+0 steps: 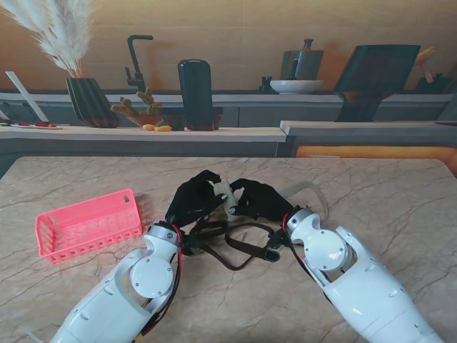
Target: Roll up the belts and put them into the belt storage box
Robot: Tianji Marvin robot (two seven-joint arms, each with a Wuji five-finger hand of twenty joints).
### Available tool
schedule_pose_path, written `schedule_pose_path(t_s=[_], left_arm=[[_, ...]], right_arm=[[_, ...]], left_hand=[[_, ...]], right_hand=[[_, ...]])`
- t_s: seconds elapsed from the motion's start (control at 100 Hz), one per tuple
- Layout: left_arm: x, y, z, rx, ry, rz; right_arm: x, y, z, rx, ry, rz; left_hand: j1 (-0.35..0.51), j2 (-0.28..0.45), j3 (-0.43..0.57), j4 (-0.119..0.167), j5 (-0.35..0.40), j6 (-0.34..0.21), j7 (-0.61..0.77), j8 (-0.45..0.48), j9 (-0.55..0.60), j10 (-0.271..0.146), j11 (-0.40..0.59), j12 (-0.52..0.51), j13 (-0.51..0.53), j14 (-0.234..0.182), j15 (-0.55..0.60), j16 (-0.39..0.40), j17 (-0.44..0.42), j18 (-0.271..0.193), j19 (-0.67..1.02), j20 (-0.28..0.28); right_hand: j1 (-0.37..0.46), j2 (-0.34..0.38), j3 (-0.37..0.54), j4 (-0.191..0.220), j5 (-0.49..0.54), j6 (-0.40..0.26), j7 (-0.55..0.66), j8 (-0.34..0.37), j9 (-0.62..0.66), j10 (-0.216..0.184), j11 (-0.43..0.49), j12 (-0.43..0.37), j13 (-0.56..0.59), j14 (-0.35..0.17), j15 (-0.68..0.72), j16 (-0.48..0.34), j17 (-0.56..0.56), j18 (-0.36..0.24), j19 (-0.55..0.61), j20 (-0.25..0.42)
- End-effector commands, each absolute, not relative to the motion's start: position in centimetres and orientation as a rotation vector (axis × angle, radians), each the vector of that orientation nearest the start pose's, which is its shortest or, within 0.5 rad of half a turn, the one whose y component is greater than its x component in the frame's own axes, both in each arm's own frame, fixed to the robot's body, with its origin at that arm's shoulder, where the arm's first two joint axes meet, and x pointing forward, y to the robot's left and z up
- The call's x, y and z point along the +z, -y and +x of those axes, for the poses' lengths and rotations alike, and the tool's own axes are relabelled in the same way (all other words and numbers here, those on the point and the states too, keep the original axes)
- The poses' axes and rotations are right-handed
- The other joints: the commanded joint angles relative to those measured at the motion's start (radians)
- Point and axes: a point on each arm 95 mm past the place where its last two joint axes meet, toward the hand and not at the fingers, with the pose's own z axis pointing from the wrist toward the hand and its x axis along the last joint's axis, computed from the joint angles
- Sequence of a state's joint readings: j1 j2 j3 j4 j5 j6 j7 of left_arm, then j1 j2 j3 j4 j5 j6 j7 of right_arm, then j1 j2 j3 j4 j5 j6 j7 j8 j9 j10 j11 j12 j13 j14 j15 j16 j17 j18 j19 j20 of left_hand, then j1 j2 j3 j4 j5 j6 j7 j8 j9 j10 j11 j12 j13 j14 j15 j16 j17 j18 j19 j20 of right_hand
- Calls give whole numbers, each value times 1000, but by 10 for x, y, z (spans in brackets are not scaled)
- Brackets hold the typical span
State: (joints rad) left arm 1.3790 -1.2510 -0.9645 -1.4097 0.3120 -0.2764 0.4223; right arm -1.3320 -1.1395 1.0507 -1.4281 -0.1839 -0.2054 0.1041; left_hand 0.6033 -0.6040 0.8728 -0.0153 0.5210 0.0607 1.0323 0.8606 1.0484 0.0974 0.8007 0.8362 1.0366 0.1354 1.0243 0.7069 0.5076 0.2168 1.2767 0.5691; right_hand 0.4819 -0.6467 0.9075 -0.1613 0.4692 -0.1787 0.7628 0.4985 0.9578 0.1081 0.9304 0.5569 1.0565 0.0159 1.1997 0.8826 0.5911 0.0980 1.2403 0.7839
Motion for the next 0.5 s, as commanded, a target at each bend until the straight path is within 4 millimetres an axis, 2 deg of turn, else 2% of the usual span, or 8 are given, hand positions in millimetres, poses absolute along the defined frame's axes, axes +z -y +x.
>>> schedule_pose_path(t_s=[0.0,0.24,0.29,0.44,0.49], left_arm=[[-308,102,421,-2366,-782,-1583],[-311,110,419,-2380,-725,-1663],[-312,111,419,-2386,-711,-1676],[-314,116,419,-2421,-675,-1724],[-315,116,419,-2428,-670,-1732]], right_arm=[[-307,-58,442,-2215,1371,-1813],[-303,-57,443,-2211,1368,-1801],[-301,-57,443,-2203,1355,-1805],[-299,-56,443,-2177,1346,-1813],[-299,-55,442,-2157,1345,-1815]], left_hand=[[115,86,68,25,-2,-167,61,56,22,7,-7,-30,28,-6,-11,-14,5,-35,40,-5],[126,92,54,9,-13,-176,58,52,24,0,-19,-47,28,-7,-20,-31,10,-47,37,-11],[127,96,47,7,-16,-180,58,48,22,-3,-19,-51,30,-22,-22,-36,11,-56,34,-14],[133,101,35,1,-21,-191,60,44,15,-7,-23,-55,21,-26,-29,-43,4,-65,26,-20],[136,105,27,-1,-26,-197,61,45,8,-10,-24,-52,8,-10,-31,-43,-1,-68,20,-23]], right_hand=[[8,25,46,27,42,-66,31,12,49,-24,-9,-25,47,3,-10,-7,8,10,-6,19],[24,27,86,28,54,-28,29,7,70,-37,-21,-43,61,0,-25,-14,15,8,-12,15],[36,34,84,27,57,-16,28,5,77,-36,-24,-48,63,4,-28,-15,14,9,-13,15],[67,53,51,-2,72,15,29,-43,123,-59,-44,-81,78,10,-47,-23,13,11,-15,13],[73,50,44,-17,81,20,40,-65,139,-64,-52,-94,80,11,-53,-26,12,14,-21,10]])
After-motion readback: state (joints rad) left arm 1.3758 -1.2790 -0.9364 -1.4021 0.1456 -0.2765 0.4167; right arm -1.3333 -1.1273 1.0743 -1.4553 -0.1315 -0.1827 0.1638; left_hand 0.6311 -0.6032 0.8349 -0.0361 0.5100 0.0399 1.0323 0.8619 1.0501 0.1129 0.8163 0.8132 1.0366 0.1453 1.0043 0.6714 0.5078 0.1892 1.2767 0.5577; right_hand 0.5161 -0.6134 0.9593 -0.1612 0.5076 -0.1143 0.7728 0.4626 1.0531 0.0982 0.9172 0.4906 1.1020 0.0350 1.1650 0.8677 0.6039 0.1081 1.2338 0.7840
